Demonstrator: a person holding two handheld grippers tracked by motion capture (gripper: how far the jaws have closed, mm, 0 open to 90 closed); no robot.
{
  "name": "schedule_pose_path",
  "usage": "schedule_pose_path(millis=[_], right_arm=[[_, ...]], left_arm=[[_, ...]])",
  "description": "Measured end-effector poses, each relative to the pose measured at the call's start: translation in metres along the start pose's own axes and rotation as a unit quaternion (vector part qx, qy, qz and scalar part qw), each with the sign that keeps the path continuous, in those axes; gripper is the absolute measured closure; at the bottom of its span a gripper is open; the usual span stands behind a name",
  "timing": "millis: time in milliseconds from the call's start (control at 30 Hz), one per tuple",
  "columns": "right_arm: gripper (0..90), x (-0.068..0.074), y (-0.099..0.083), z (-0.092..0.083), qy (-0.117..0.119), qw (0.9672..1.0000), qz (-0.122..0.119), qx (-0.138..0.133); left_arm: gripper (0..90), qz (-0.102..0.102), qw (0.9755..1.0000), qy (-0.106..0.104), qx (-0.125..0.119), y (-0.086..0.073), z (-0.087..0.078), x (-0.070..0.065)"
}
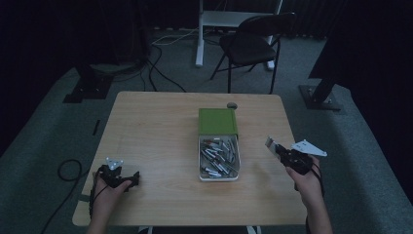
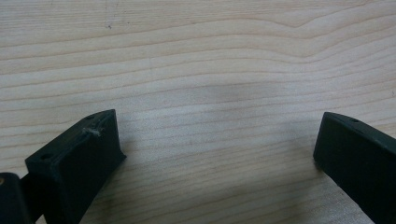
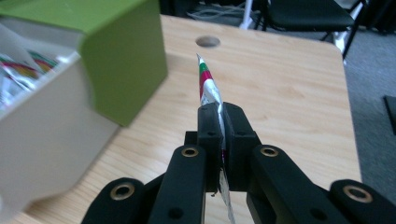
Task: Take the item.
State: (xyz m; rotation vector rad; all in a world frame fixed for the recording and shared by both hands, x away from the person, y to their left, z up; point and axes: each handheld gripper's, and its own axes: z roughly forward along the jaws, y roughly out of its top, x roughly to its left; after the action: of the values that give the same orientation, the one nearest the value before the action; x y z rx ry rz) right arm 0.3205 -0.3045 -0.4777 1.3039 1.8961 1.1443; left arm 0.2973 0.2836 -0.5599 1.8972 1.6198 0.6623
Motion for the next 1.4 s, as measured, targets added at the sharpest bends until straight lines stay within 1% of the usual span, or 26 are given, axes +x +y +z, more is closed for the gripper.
schedule_pose_path(millis=[133, 233, 300, 333, 400, 433, 533, 667, 767, 800, 867, 933, 1067, 1133, 1267, 1367, 1400], right_arm=[[87.2, -0.009, -0.012, 0.004, -0.014, 0.9998, 0.009, 0.012], [87.2, -0.016, -0.022, 0.008, -0.036, 0.9991, 0.014, 0.020], [87.2, -0.017, -0.024, 0.008, -0.039, 0.9989, 0.016, 0.022], [87.1, -0.021, -0.028, 0.010, -0.052, 0.9982, 0.015, 0.027], [87.1, -0.024, -0.032, 0.013, -0.064, 0.9973, 0.012, 0.034], [87.1, -0.027, -0.035, 0.014, -0.064, 0.9971, 0.019, 0.036], [87.0, -0.029, -0.041, 0.017, -0.071, 0.9962, 0.019, 0.047], [87.0, -0.030, -0.048, 0.021, -0.076, 0.9956, 0.024, 0.050], [86.9, -0.029, -0.051, 0.022, -0.081, 0.9952, 0.023, 0.051], [86.8, -0.028, -0.051, 0.022, -0.083, 0.9951, 0.016, 0.052], [86.6, -0.025, -0.052, 0.022, -0.077, 0.9953, 0.021, 0.054], [86.2, -0.021, -0.054, 0.024, -0.072, 0.9956, 0.015, 0.059], [85.8, -0.014, -0.061, 0.029, -0.056, 0.9957, 0.021, 0.071], [85.3, -0.011, -0.064, 0.032, -0.050, 0.9956, 0.017, 0.077], [84.5, -0.003, -0.068, 0.038, -0.043, 0.9951, 0.002, 0.089], [83.1, 0.001, -0.070, 0.039, -0.037, 0.9953, -0.001, 0.090], [82.4, 0.001, -0.070, 0.039, -0.035, 0.9954, 0.003, 0.089]], left_arm=[[1.3, 0.000, 1.0000, 0.000, 0.000, 0.000, 0.000, 0.000], [1.3, 0.000, 1.0000, 0.000, 0.000, 0.000, 0.000, 0.000], [1.3, 0.000, 1.0000, 0.000, 0.000, 0.000, 0.000, 0.000], [1.3, 0.000, 1.0000, 0.000, 0.000, 0.000, 0.000, 0.000], [1.3, 0.000, 1.0000, 0.000, 0.000, 0.000, 0.000, 0.000], [1.3, 0.000, 1.0000, 0.000, 0.000, 0.000, 0.000, 0.000], [1.3, 0.000, 1.0000, 0.000, 0.000, 0.000, 0.000, 0.000], [1.3, 0.000, 1.0000, 0.000, 0.000, 0.000, 0.000, 0.000], [1.3, 0.002, 1.0000, 0.000, 0.000, 0.000, 0.000, 0.000], [1.3, 0.002, 1.0000, 0.000, 0.000, 0.000, 0.000, 0.000], [1.3, 0.002, 1.0000, 0.000, 0.000, 0.000, 0.000, 0.000], [1.3, 0.002, 1.0000, 0.000, 0.000, 0.000, 0.000, 0.000], [1.3, 0.002, 1.0000, 0.000, 0.000, 0.000, 0.000, 0.000], [1.3, 0.002, 1.0000, 0.000, 0.000, 0.000, 0.000, 0.000], [1.3, 0.002, 1.0000, 0.000, 0.000, 0.000, 0.000, 0.000], [1.3, 0.002, 1.0000, 0.000, 0.000, 0.000, 0.000, 0.000], [1.3, 0.002, 1.0000, 0.000, 0.000, 0.000, 0.000, 0.000]])
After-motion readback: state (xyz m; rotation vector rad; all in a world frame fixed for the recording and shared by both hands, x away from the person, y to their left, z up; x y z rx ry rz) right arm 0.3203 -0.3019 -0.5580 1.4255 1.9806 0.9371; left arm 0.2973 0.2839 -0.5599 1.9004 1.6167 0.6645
